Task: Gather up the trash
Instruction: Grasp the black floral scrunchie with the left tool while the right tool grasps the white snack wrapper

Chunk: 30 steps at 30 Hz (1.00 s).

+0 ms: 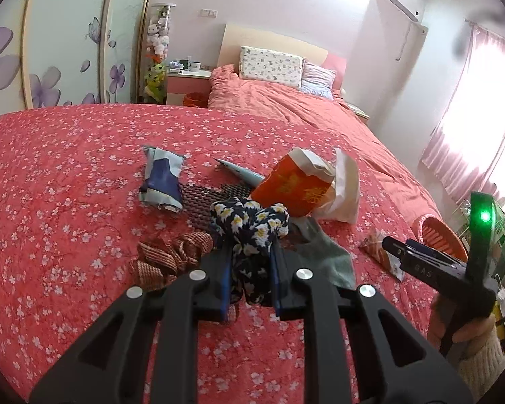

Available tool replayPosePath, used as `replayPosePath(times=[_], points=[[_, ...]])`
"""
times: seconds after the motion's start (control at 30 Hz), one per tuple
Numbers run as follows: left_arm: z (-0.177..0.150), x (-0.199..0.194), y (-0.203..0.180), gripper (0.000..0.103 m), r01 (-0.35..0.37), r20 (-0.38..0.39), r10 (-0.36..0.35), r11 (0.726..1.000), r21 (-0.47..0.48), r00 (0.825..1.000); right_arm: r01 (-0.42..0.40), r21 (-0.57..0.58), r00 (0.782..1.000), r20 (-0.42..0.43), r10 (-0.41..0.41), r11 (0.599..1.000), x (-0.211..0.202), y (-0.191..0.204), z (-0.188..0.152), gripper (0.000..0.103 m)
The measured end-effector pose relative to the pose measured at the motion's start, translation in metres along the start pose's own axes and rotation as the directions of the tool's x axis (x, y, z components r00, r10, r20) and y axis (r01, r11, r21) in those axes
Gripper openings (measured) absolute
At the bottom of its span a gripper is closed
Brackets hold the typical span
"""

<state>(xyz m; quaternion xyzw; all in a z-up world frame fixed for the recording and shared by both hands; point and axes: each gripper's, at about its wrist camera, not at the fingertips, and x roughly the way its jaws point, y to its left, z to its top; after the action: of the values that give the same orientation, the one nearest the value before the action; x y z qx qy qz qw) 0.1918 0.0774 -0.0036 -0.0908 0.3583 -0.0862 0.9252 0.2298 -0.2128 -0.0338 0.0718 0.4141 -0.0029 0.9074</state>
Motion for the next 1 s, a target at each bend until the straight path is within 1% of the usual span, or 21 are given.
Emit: replayPosePath(times=[0.13,0.2,0.27,0.33,0.4,0.47,0.57,0.7,0.73,0.77,0.8,0.97,1.0], points=[[-0.002,0.003,0.004,0.019,-0.001,-0.007,0.001,1.000,-0.004,1.000,-0.029,-0.002,0.998,-0.063,0.029,1.000,0.010,-0.005,0.002,0.060],[-0.003,0.004,0.005,0.019,-0.003,-0.011,0.003,1.000,-0.006,1.000,-0.049,-0.001,0.996,-0.073,0.049,0.999,0.007,-0.006,-0.002,0.060],[-0.003,0.006,0.007,0.019,-0.005,-0.014,0.005,1.000,-0.010,1.000,-0.090,0.003,0.993,-0.078,0.090,0.996,0.000,-0.005,-0.006,0.060],[-0.002,0.007,0.008,0.019,-0.005,-0.019,0.005,1.000,-0.015,1.000,-0.109,-0.010,0.991,-0.082,0.108,0.994,-0.004,-0.001,-0.010,0.056],[-0.002,0.007,0.009,0.019,-0.006,-0.020,0.005,1.000,-0.017,1.000,-0.110,-0.028,0.990,-0.089,0.107,0.994,-0.005,0.005,-0.014,0.048],[-0.002,0.007,0.009,0.019,-0.004,-0.020,0.004,1.000,-0.020,1.000,-0.109,-0.034,0.990,-0.097,0.106,0.993,-0.003,0.009,-0.018,0.044],[-0.002,0.006,0.009,0.019,-0.004,-0.020,0.004,1.000,-0.022,1.000,-0.077,-0.060,0.994,-0.079,0.072,0.995,-0.004,0.015,-0.020,0.043],[-0.002,0.005,0.011,0.019,-0.004,-0.020,0.003,1.000,-0.025,1.000,-0.077,-0.067,0.996,-0.042,0.074,0.995,-0.011,0.019,-0.017,0.043],[-0.002,0.005,0.011,0.019,-0.005,-0.020,0.004,1.000,-0.025,1.000,-0.069,-0.072,0.997,-0.046,0.065,0.995,-0.010,0.020,-0.016,0.043],[-0.001,0.006,0.012,0.019,-0.004,-0.023,0.003,1.000,-0.028,1.000,-0.068,-0.074,0.997,-0.051,0.064,0.995,-0.008,0.020,-0.014,0.041],[-0.001,0.006,0.012,0.019,-0.002,-0.024,0.001,1.000,-0.031,1.000,-0.070,-0.074,0.996,-0.063,0.066,0.995,-0.005,0.021,-0.014,0.031],[-0.001,0.006,0.013,0.019,0.001,-0.025,-0.002,0.999,-0.035,1.000,-0.057,-0.069,0.997,-0.059,0.053,0.996,-0.003,0.021,-0.016,0.022],[-0.001,0.005,0.012,0.019,0.000,-0.024,-0.001,0.999,-0.033,1.000,-0.057,-0.066,0.997,-0.055,0.053,0.996,-0.005,0.020,-0.016,0.019]])
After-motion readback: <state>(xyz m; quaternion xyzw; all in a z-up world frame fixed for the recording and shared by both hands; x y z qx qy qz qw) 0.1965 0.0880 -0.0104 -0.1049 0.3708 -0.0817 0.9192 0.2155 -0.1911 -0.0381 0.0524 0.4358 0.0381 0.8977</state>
